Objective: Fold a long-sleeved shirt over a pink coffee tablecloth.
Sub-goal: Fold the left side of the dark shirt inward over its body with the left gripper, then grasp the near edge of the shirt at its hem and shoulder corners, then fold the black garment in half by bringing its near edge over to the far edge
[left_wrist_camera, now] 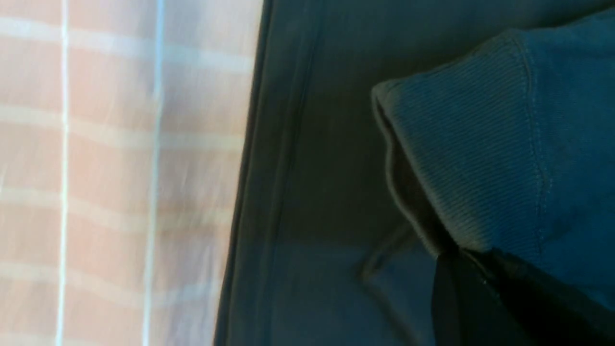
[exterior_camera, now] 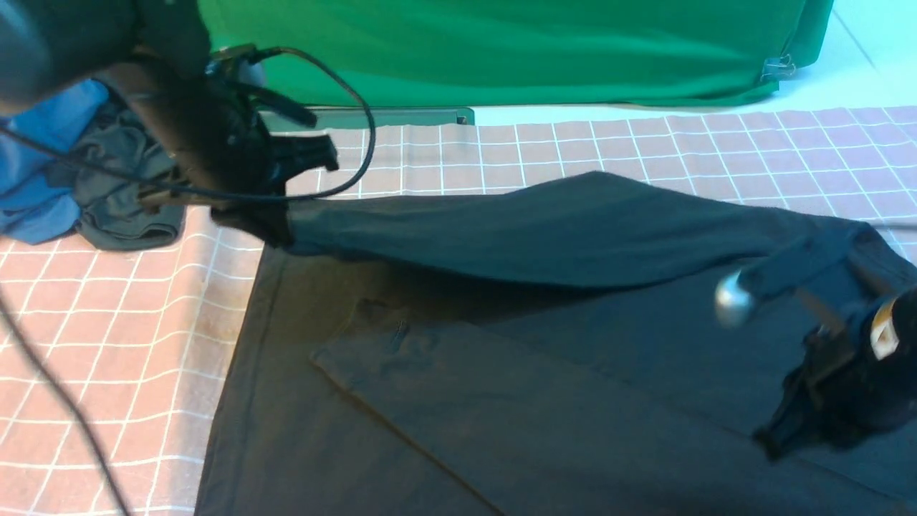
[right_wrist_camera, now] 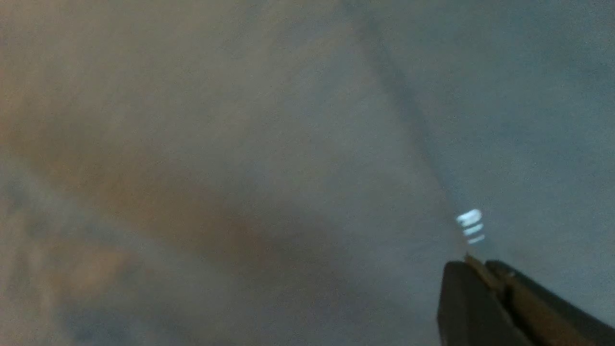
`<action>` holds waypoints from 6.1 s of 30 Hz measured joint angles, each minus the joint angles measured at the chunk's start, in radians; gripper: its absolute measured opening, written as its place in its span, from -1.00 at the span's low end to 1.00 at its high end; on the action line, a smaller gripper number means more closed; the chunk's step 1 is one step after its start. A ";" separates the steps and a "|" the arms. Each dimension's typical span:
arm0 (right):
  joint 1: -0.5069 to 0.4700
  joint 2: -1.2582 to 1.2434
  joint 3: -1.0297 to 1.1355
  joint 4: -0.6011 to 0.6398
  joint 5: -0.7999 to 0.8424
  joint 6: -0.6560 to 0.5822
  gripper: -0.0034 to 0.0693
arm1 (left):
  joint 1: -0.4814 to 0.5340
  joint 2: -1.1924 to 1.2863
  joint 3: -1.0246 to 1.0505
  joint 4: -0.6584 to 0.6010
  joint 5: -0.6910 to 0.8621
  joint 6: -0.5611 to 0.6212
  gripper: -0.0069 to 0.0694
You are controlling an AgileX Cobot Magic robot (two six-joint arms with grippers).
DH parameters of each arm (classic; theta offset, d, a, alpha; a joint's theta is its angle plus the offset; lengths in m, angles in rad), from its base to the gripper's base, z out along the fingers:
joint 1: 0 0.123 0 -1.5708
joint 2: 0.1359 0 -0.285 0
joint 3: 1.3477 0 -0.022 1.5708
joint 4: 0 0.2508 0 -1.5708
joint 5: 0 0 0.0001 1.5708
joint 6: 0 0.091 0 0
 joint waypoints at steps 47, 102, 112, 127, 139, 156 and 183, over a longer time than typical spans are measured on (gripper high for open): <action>-0.166 0.001 -0.028 -0.010 0.018 -0.033 -0.66 | -0.141 -0.206 0.366 0.078 0.122 -0.147 -0.03; -0.079 -0.001 0.116 0.200 0.250 -0.240 -0.65 | -0.141 -0.474 0.914 -0.022 0.009 -0.253 -0.75; 0.290 -0.002 0.244 0.206 0.113 -0.265 -0.01 | -0.141 -0.549 0.914 -0.017 0.011 -0.263 -0.75; 0.445 0.033 0.321 0.053 -0.087 -0.282 0.20 | -0.141 -0.549 0.914 -0.025 -0.020 -0.249 -0.75; 0.445 0.036 0.218 -0.034 0.049 -0.240 -0.71 | -0.141 -0.547 0.711 -0.002 -0.032 -0.275 -0.75; -0.003 0.119 -0.238 -0.026 0.043 -0.422 -0.71 | -0.011 -0.307 0.203 0.108 -0.005 -0.302 -0.75; -0.088 0.673 -0.708 -0.005 0.105 -0.474 -0.71 | 0.089 0.307 -0.213 -0.076 0.080 -0.014 -0.58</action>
